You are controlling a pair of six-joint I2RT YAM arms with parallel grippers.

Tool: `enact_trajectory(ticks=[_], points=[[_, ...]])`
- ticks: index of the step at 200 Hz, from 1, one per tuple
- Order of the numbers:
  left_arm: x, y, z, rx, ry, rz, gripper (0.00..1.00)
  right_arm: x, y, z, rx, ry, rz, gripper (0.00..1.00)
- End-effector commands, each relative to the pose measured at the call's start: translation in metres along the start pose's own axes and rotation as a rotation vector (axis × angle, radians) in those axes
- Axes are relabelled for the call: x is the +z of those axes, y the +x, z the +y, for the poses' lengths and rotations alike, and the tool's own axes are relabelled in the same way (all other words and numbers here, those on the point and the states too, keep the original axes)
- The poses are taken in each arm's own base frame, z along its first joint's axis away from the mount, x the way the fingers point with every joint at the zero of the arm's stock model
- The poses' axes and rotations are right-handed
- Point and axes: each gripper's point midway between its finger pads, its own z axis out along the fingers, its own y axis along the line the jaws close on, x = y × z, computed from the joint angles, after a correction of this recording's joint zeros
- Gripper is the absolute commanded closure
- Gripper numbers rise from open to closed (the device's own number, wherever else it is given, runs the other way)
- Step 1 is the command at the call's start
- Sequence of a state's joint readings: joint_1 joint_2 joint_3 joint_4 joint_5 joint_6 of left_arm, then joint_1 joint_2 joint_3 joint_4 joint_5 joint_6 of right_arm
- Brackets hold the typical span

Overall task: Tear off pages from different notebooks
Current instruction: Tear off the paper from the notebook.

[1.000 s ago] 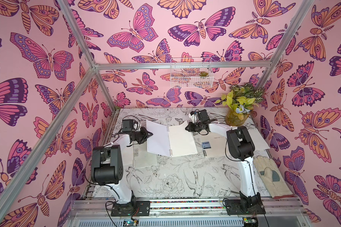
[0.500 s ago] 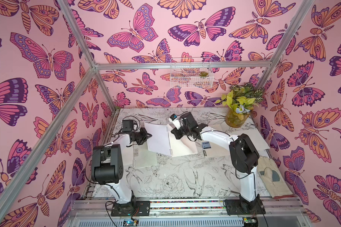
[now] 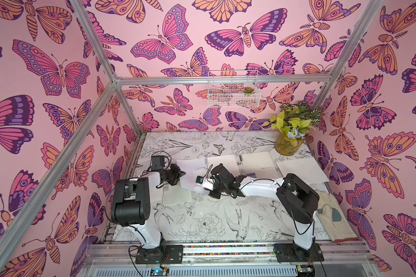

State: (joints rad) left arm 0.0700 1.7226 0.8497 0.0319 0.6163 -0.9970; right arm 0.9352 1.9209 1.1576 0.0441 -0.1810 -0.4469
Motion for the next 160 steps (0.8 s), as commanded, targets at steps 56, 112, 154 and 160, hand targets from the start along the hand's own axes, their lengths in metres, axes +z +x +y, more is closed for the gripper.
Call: enact_trajectory(ticks=[56, 112, 154, 160], points=[[-0.009, -0.024, -0.017, 0.020, 0.054, -0.125, 1.00, -0.099, -0.052, 0.096, -0.054, -0.366, -0.198, 1.00], [-0.011, -0.030, -0.025, 0.053, 0.045, -0.141, 1.00, -0.208, -0.081, 0.069, 0.119, -0.256, -0.404, 1.00], [-0.021, -0.044, -0.040, 0.146, -0.014, -0.179, 1.00, -0.260, 0.011, -0.116, 0.702, 0.472, -0.388, 1.00], [-0.023, -0.046, -0.045, 0.177, -0.039, -0.190, 1.00, -0.270, 0.038, -0.139, 0.784, 0.602, -0.342, 1.00]])
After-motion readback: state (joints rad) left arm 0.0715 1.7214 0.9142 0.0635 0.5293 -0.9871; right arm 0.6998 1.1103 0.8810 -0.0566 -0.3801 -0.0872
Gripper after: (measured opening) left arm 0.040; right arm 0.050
